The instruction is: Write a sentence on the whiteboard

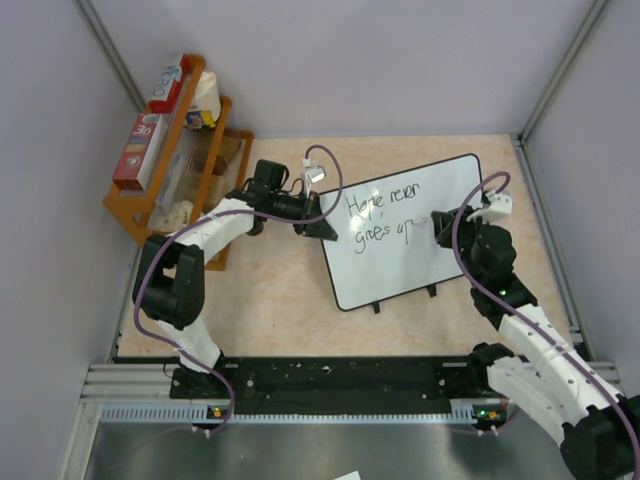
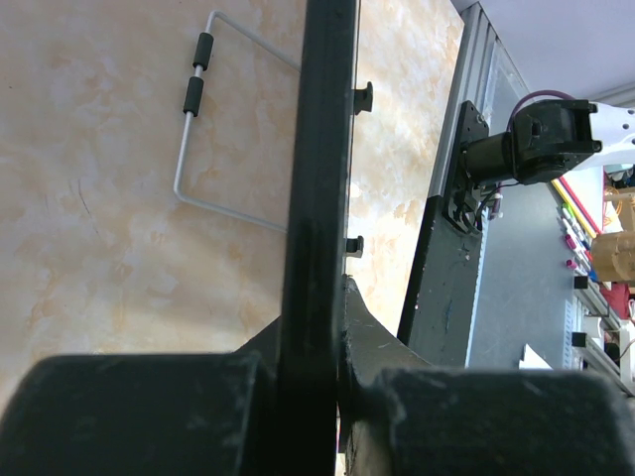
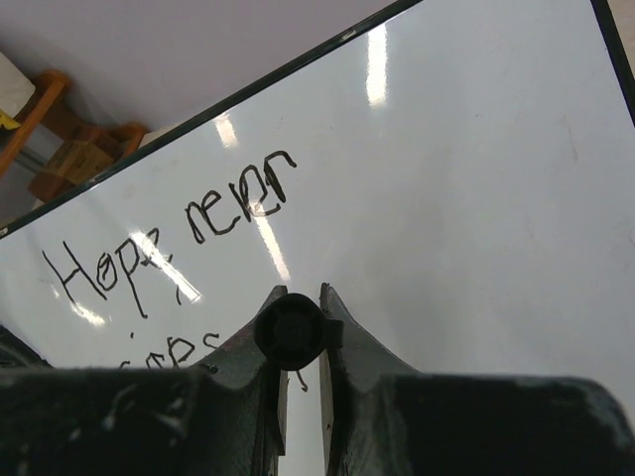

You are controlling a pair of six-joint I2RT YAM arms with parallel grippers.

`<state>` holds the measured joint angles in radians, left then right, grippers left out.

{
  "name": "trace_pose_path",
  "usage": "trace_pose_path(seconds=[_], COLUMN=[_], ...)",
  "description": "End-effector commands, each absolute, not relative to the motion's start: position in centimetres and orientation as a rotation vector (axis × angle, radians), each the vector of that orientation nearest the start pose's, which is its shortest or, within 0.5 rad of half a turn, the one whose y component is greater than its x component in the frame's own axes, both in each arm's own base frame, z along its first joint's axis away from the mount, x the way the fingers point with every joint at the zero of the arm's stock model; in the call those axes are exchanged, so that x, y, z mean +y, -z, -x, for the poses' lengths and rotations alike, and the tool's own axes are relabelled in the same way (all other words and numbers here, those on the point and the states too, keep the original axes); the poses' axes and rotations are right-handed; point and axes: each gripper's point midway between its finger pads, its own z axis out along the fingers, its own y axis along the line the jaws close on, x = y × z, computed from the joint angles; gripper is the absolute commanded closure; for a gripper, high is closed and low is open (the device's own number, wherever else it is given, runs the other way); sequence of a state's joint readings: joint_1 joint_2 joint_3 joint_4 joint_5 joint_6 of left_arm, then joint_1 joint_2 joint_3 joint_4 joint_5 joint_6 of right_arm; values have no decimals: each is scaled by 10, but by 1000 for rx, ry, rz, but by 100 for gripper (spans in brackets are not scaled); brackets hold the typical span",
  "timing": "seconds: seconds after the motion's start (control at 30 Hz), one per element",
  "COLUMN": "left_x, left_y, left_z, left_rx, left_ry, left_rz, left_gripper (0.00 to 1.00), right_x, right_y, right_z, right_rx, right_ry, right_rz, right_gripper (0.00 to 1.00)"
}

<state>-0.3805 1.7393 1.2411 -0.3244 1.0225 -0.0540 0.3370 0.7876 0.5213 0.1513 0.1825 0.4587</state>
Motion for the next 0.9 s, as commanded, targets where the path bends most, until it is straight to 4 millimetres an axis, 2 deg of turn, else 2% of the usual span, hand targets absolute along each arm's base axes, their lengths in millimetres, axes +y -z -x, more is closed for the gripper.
trace_pose_path(seconds=[0.0, 0.23, 0.63, 0.73, 0.83, 0.87], left_x=[-249, -249, -250, -249, -249, -249], left_y=[-69, -70, -71, -72, -72, -72], left_z=[-312, -311, -312, -313, -313, -313], left_rx=[2376, 2381, 2377, 2375, 2376, 2375], left_ry=[941, 943, 939, 932, 928, 928], left_rz=[-960, -955, -956, -955, -955, -956], left_gripper=[100, 100, 100, 100, 100, 100], right_x=[94, 100, 110, 105, 98, 96], right_y=[-216, -215, -224, -235, -253, -265], right_z=[-313, -312, -310, -307, -299, -295], right_rx=[1721, 1720, 1696, 1671, 1616, 1583], right_ry=[-437, -478, -561, -550, -544, -548], right_rz=[-239, -229, -234, -247, -257, -257], right_gripper=[100, 100, 100, 100, 100, 100])
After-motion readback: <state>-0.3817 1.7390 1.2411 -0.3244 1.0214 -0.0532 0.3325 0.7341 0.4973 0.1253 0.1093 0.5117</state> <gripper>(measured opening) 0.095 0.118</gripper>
